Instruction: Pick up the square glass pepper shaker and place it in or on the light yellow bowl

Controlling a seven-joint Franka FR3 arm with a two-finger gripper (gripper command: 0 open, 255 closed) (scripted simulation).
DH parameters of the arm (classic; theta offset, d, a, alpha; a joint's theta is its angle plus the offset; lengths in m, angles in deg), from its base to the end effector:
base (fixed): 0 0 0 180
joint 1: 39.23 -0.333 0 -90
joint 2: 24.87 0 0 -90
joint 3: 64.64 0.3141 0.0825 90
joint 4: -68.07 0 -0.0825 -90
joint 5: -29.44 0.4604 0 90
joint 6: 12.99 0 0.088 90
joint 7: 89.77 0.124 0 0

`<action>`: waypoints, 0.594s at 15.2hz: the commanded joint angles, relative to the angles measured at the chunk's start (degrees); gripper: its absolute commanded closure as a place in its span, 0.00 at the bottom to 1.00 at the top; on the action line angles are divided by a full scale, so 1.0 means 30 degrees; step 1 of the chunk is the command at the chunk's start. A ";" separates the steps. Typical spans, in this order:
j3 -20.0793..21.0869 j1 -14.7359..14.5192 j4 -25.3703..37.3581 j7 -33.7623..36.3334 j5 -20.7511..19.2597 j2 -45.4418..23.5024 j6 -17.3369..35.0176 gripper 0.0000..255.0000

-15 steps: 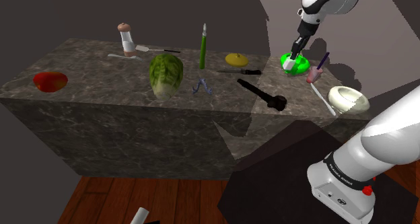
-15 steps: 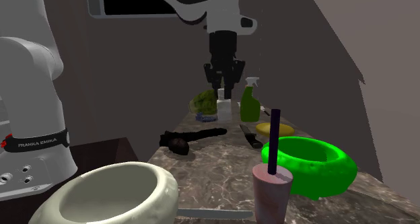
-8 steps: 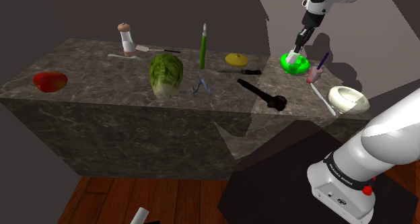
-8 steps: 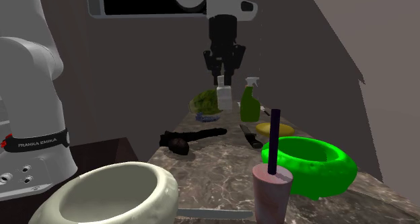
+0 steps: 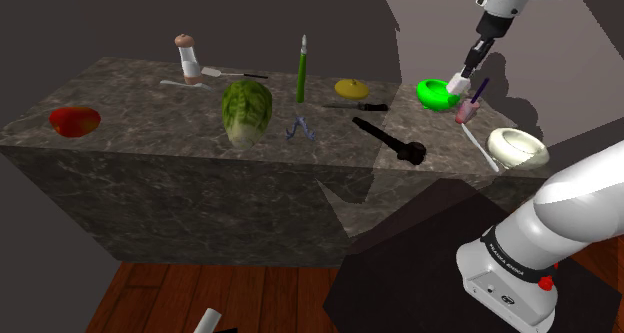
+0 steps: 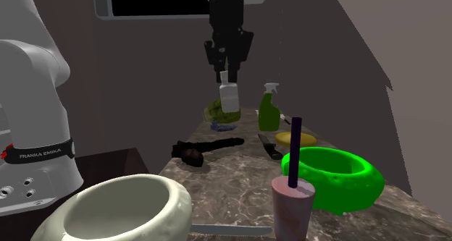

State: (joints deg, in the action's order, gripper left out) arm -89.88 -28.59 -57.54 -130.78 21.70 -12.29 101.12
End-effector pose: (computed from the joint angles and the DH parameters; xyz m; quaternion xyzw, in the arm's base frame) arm 0.4466 -0.3394 0.4189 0.9969 0.0770 -0.0089 0.0122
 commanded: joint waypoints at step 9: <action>-0.1976 0.2288 -0.2096 -0.3036 -0.2279 0.3625 -0.0933 1.00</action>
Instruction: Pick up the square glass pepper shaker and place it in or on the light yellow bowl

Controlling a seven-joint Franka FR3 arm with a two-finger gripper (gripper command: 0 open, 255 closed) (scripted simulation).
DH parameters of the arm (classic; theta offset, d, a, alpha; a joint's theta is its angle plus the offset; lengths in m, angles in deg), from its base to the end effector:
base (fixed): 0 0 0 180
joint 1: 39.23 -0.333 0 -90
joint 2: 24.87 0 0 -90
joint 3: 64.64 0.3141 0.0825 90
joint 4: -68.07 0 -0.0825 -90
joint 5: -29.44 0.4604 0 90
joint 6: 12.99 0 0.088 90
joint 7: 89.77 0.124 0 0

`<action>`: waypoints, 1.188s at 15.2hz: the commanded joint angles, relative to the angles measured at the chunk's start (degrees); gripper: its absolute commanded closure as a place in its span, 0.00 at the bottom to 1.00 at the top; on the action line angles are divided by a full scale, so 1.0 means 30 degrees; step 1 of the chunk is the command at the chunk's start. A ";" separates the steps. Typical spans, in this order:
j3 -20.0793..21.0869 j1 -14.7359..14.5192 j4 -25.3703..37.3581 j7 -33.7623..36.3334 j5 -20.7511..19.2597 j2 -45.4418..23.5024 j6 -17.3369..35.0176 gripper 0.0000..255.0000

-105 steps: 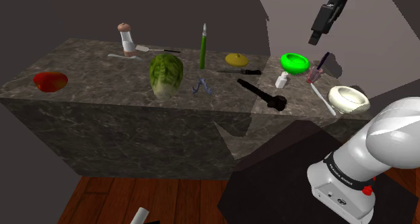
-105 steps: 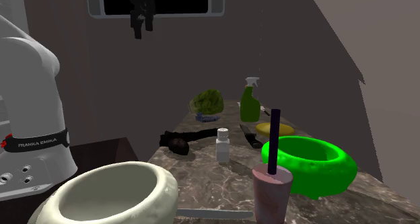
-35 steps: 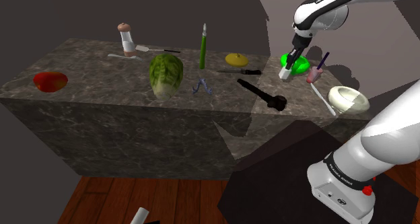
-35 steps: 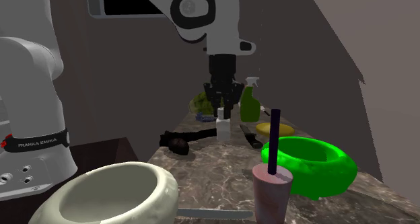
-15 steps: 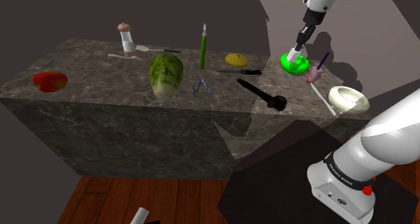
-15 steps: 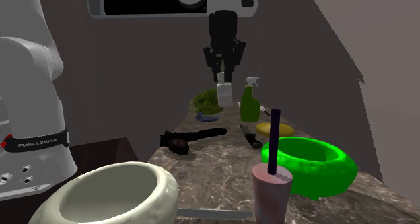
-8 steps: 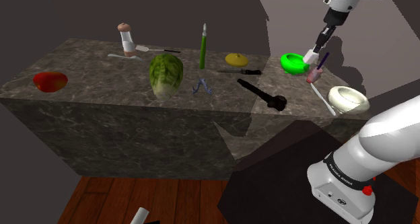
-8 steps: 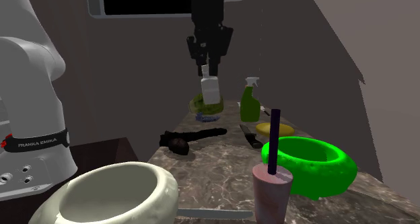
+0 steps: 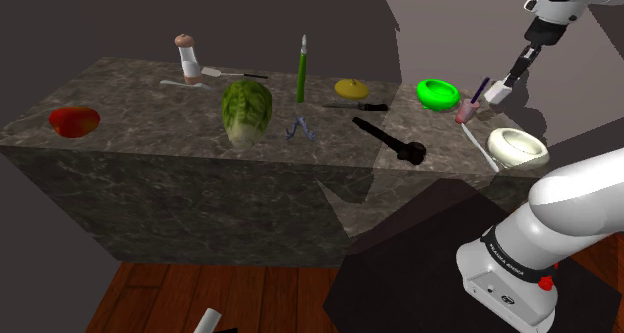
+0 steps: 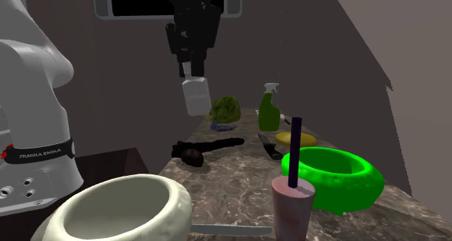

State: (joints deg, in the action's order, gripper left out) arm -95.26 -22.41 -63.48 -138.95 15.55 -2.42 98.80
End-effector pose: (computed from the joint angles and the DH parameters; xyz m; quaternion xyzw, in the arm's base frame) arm 0.3351 -0.3981 0.4329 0.9969 0.0771 -0.0089 0.0120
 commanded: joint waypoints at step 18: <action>-0.3476 0.2402 -0.1536 -0.4255 -0.2398 0.1698 0.0755 1.00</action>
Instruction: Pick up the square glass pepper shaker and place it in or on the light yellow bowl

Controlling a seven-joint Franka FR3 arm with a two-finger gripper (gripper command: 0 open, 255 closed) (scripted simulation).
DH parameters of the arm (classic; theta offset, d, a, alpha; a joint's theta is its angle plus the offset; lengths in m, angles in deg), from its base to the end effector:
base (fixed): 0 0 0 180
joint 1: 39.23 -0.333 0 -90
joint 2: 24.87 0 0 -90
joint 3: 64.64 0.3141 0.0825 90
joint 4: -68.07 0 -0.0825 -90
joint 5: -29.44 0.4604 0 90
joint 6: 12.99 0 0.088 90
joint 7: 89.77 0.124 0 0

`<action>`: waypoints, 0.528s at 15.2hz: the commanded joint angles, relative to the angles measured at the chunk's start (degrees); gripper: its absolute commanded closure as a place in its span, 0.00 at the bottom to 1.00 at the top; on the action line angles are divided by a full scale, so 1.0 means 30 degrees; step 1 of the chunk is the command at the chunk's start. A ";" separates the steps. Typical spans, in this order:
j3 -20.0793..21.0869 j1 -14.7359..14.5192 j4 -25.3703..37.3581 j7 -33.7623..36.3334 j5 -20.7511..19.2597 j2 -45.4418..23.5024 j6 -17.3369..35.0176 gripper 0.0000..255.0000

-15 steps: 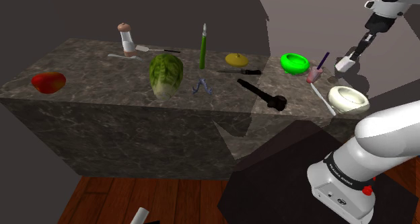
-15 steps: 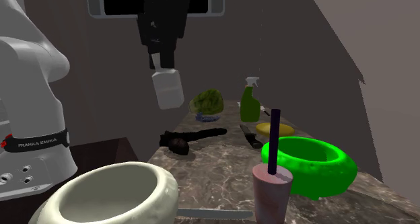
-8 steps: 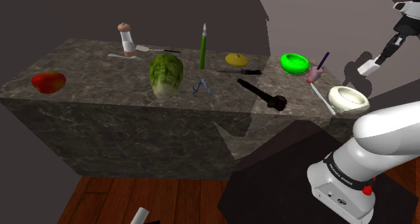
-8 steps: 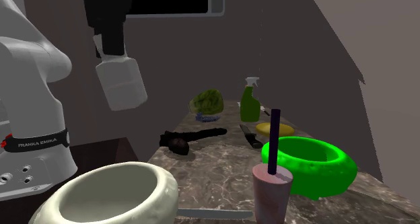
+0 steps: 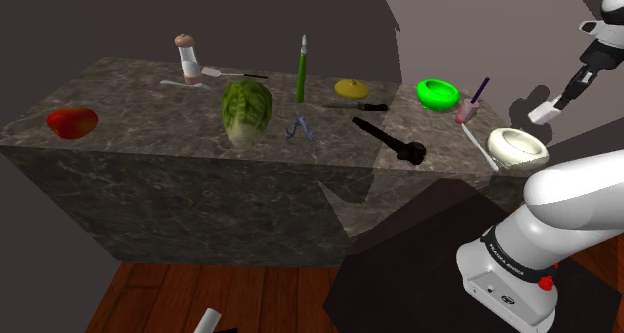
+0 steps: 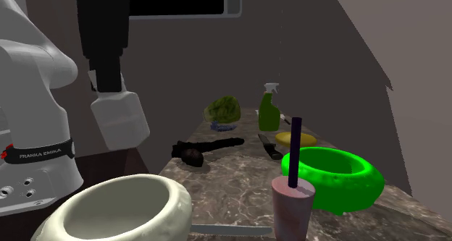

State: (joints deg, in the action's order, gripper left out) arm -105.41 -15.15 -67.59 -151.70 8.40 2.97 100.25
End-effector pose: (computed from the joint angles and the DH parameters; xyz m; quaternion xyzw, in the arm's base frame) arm 0.1926 -0.4681 0.4114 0.9969 0.0775 -0.0091 0.0118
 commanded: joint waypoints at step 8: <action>-0.0911 -0.0145 -0.1567 -0.0077 -0.0131 -0.0997 0.2556 1.00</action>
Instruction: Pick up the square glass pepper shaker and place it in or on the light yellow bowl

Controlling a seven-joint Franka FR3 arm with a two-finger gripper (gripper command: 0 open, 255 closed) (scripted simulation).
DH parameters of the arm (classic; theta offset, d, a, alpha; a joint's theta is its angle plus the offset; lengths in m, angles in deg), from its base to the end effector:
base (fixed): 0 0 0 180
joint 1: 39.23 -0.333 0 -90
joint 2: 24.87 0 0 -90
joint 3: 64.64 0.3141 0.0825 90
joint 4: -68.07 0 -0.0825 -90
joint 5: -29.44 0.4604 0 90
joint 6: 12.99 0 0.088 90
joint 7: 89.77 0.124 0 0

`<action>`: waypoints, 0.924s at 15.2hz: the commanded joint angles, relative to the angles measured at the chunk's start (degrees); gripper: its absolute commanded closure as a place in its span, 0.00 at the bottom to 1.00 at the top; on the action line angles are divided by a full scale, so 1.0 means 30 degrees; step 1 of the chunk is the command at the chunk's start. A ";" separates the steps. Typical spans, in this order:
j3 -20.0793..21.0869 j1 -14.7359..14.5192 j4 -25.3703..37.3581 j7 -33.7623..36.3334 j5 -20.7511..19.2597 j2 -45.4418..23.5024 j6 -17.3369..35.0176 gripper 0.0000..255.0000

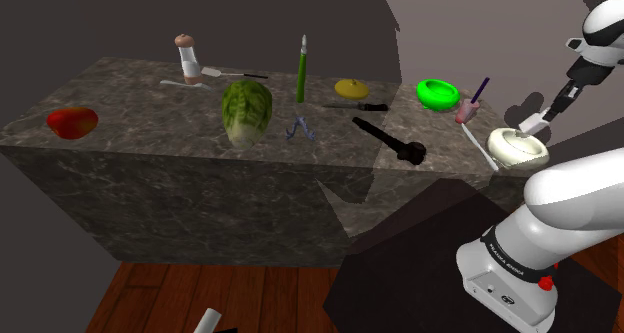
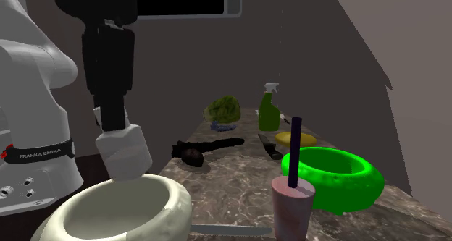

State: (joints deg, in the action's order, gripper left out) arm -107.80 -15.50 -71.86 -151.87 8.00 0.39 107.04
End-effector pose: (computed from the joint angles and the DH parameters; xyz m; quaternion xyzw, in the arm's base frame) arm 0.1901 -0.4651 0.3610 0.9969 0.0777 -0.0093 0.0117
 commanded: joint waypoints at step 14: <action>-0.0628 -0.0177 -0.0820 -0.0136 0.0039 -0.0821 0.1625 0.00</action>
State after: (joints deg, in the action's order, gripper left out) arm -109.68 -16.03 -74.32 -152.27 8.12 -2.07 111.91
